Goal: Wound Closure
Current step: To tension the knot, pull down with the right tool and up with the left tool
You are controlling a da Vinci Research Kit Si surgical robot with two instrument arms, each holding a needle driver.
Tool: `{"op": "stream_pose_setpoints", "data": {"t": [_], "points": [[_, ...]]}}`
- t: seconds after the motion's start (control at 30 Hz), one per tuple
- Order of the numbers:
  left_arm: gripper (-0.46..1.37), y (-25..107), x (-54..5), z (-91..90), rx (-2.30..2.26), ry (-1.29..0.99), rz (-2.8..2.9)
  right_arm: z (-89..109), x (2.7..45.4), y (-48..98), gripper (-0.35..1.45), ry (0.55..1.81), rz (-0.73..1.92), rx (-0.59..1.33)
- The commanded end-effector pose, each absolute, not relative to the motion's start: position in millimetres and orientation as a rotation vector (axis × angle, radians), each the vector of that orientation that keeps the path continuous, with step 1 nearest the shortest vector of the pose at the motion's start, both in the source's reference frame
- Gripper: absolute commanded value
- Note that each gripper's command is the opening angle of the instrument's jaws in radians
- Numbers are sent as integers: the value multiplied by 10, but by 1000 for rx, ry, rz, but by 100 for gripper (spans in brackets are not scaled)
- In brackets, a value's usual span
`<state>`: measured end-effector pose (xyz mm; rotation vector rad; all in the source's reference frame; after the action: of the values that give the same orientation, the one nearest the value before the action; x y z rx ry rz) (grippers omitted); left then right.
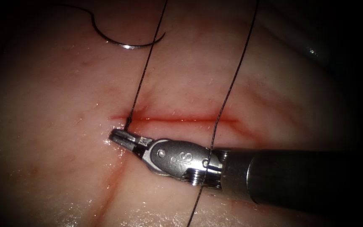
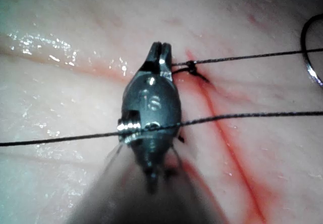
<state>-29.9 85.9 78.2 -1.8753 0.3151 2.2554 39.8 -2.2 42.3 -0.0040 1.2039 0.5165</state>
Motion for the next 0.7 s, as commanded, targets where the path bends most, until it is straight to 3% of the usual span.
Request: {"op": "stream_pose_setpoints", "data": {"t": [0.03,0.7], "points": [[-35,858,-299,784,-1874,312,2262,424,399,-24,-35,1201,512,-4],[-35,869,-282,781,-1877,304,2257,428,400,-32,-35,1189,495,11]]}}
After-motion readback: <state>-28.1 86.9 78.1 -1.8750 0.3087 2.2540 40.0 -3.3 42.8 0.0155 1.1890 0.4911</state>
